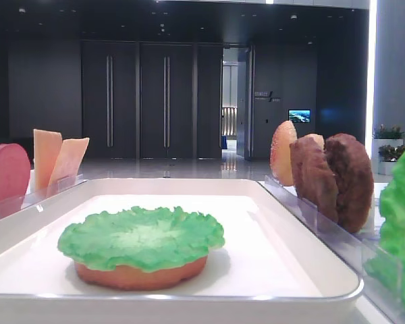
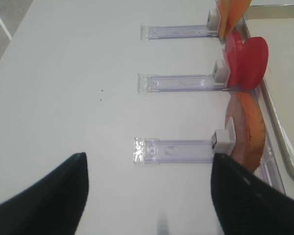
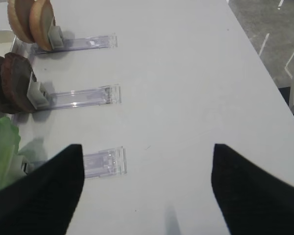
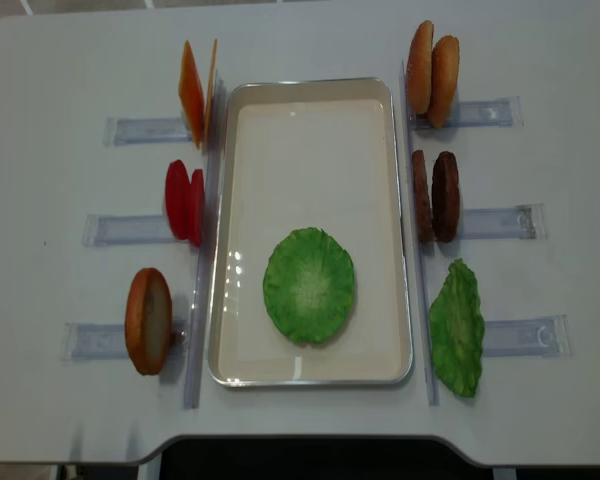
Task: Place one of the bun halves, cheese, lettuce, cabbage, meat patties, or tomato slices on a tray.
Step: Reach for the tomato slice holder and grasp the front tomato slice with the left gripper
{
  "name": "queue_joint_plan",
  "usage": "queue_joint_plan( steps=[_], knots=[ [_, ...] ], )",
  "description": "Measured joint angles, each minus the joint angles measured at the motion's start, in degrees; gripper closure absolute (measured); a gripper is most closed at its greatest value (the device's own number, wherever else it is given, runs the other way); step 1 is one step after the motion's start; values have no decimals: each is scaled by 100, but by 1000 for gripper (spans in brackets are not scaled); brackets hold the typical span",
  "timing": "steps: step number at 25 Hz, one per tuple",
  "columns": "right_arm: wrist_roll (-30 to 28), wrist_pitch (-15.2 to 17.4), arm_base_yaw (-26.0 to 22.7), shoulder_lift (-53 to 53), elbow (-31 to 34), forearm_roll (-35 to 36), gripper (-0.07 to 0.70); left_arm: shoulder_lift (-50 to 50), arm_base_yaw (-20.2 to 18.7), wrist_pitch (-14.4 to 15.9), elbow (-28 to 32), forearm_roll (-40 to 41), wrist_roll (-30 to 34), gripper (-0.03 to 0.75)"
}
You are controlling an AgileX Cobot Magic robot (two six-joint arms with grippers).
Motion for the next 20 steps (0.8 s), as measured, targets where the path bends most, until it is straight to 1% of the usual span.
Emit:
queue_joint_plan(
  steps=[17, 20],
  knots=[
    [0, 0, 0, 0, 0, 0, 118, 0, 0, 0, 0, 0, 2, 125],
    [0, 0, 0, 0, 0, 0, 118, 130, 0, 6, -82, 6, 2, 125]
  ],
)
